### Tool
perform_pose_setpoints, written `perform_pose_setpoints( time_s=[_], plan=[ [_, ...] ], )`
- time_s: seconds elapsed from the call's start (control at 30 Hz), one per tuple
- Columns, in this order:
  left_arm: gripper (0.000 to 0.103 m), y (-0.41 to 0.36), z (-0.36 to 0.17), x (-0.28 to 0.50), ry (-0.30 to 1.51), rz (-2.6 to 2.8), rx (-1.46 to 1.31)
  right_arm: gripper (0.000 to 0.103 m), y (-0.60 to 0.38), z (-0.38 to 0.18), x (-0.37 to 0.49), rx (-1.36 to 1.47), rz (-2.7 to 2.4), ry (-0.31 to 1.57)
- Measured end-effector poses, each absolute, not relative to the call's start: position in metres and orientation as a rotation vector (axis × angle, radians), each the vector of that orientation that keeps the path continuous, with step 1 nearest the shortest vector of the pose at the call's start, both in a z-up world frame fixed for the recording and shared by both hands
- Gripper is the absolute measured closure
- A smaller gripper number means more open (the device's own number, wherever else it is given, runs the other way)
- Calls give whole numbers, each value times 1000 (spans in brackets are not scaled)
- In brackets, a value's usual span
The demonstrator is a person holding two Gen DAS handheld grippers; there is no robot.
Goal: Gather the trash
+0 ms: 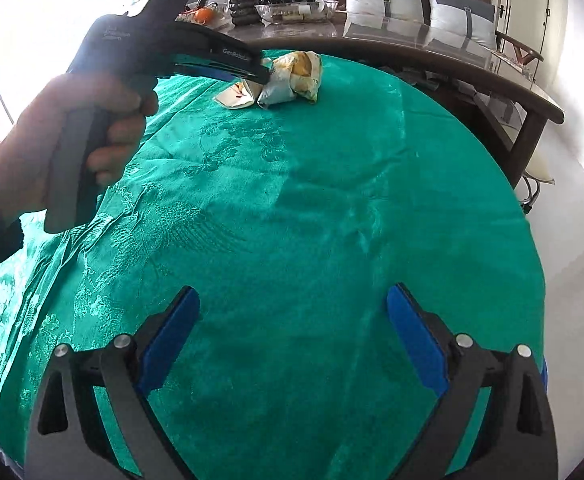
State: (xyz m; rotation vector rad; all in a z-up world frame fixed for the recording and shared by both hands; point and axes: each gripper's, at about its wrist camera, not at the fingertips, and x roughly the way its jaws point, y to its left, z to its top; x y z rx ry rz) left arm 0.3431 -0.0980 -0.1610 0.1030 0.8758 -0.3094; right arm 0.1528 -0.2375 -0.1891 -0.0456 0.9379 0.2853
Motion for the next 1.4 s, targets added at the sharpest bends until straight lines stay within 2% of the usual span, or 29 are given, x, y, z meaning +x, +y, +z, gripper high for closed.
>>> perform_pose_setpoints(
  time_s=[0.3,0.53,0.6,0.63,0.67,0.7,0.73,0.93,1.17,1.4],
  plan=[
    [95,-42,-138,268,850,-306,115,10,-239,-190,155,-31,289,939],
    [93,4,-148,211,916,-303,78,8,-231,-193,156,-82,268,949],
    [75,10,-151,206,912,-301,76,8,-231,-192,156,-85,266,949],
    [45,13,-152,203,907,-298,77,8,-230,-193,156,-81,268,949],
    [19,16,-153,200,892,-286,77,8,-230,-192,155,-79,269,949],
    [12,18,-154,198,882,-279,80,8,-230,-192,155,-79,269,949],
    [9,19,-156,196,885,-281,91,8,-230,-192,155,-80,269,950],
    [8,16,-180,199,943,-317,157,8,-233,-182,182,-76,276,988],
    [5,25,-189,207,958,-311,101,8,-230,-152,287,-32,253,925],
    [4,17,-193,207,966,-283,151,9,-178,-167,369,-38,264,958]
  ],
)
